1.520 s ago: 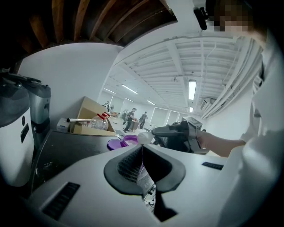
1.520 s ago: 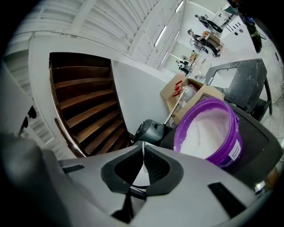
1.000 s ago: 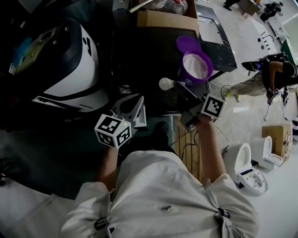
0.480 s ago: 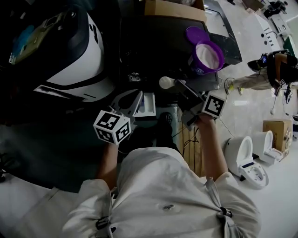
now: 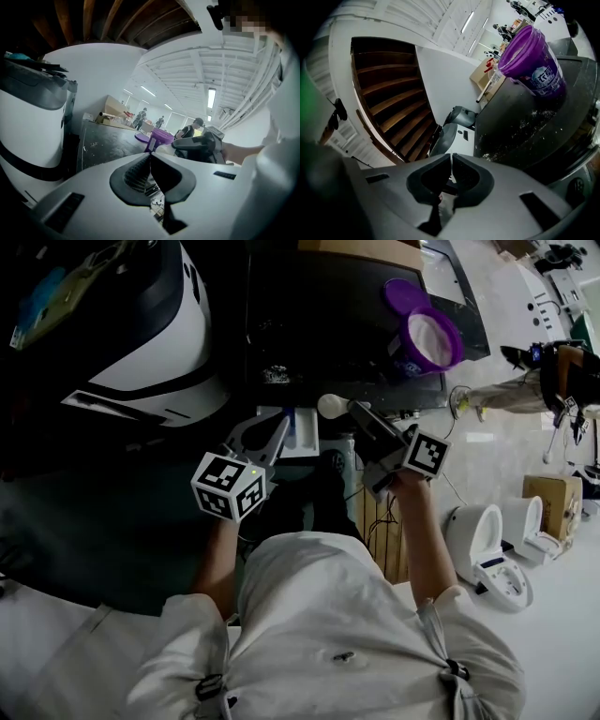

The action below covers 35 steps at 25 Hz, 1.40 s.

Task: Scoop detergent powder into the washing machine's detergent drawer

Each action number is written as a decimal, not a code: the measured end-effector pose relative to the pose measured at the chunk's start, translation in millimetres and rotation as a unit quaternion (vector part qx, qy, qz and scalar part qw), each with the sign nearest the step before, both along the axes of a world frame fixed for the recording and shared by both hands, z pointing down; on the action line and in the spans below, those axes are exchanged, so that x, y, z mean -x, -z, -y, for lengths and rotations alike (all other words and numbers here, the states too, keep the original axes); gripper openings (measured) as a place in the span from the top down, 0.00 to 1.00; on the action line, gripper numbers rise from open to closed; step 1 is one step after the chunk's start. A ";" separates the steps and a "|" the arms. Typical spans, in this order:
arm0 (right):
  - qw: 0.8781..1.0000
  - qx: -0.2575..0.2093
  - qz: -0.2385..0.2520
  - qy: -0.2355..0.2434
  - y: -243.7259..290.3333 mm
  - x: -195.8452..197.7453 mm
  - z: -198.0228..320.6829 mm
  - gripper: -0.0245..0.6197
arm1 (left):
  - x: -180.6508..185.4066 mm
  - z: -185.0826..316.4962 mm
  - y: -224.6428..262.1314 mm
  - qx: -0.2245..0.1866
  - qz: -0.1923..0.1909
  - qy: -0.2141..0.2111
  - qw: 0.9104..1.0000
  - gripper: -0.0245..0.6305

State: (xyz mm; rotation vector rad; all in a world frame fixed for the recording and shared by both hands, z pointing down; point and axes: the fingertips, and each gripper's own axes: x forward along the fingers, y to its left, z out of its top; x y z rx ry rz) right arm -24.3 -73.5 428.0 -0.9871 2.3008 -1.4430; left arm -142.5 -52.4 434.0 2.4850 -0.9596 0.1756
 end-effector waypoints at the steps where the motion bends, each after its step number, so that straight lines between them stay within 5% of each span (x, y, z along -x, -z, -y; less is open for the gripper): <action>1: 1.000 0.002 -0.002 0.001 -3.1 1.8 -2.1 0.94 | 1.2 -2.2 -2.3 0.003 -0.002 0.001 1.000 0.93; 23: 0.996 0.008 -0.091 0.020 -93.2 18.5 -29.1 0.94 | 3.0 -26.1 -50.0 0.048 -0.007 -0.001 0.999 0.93; 35: 0.978 -0.036 -0.200 0.043 -141.1 28.4 -31.6 0.94 | 3.2 -34.9 -66.2 0.064 -0.003 -0.013 0.998 0.93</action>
